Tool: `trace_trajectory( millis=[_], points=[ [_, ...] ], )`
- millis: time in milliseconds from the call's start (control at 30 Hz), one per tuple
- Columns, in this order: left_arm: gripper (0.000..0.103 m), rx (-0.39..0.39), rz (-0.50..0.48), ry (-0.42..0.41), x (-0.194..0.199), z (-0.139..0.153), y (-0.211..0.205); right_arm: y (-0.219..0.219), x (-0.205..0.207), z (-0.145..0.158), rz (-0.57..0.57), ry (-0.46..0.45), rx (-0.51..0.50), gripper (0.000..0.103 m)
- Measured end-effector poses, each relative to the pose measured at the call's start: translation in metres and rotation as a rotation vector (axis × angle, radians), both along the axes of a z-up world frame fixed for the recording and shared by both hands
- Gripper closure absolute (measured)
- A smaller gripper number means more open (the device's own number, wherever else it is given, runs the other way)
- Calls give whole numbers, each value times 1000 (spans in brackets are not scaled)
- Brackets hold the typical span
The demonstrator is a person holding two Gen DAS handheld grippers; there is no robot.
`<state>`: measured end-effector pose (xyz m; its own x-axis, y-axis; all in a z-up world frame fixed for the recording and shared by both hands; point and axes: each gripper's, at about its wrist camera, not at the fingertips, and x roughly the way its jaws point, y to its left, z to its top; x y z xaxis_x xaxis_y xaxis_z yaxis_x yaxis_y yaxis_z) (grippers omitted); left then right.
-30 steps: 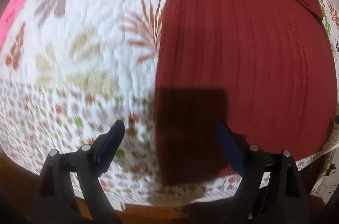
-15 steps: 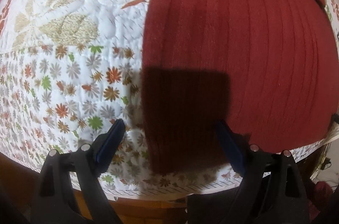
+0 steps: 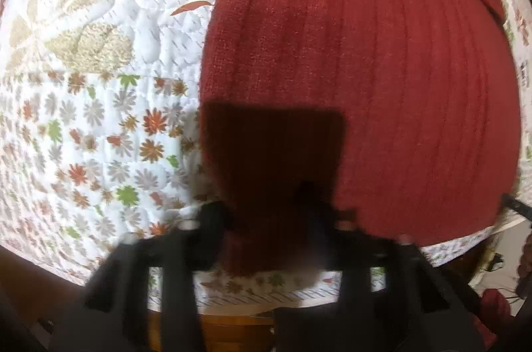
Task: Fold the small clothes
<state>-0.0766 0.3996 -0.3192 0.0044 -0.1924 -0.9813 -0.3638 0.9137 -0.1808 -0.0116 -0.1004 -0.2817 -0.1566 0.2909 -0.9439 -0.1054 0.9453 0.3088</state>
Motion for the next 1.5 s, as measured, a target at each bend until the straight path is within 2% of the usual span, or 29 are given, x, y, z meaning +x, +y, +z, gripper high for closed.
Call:
trace_trajectory(
  millis=[33,133,233,367,467,633,800,933,1000,1133,1267,1400,1467,1500],
  points=[
    [83,-1,0,-3,0,2,-1,2,-1,-1,7,-3,2,86],
    [95,-15,2,-13,0,9,-2,8,-7,-1,1,-2,33,95],
    [97,-36,4,-35,-2,21,1,5,-5,7,3,-4,80,96],
    [97,-89,19,-84,-3,45,2,-2,0,23,-36,-2,191,97],
    [97,-118,28,-144,3,69,15,-7,8,43,-86,-15,304,97],
    [97,-155,83,-270,28,112,42,-9,35,76,-123,-75,418,97],
    [97,-122,92,-325,63,107,64,-4,81,92,-118,-128,435,97],
    [97,-82,96,-328,90,100,79,3,122,87,-119,-140,412,97],
    [97,-85,120,-312,109,94,88,4,143,77,-144,-123,412,97],
    [97,-94,195,-251,130,63,106,1,182,44,-212,-59,408,97],
    [97,-91,224,-192,147,36,106,9,211,12,-230,-2,352,96],
    [89,-139,244,-172,151,36,109,12,221,1,-220,33,331,86],
    [74,-173,252,-182,151,42,116,7,222,6,-212,22,329,76],
    [68,-167,246,-188,151,47,119,5,223,11,-197,-6,303,64]
  ],
)
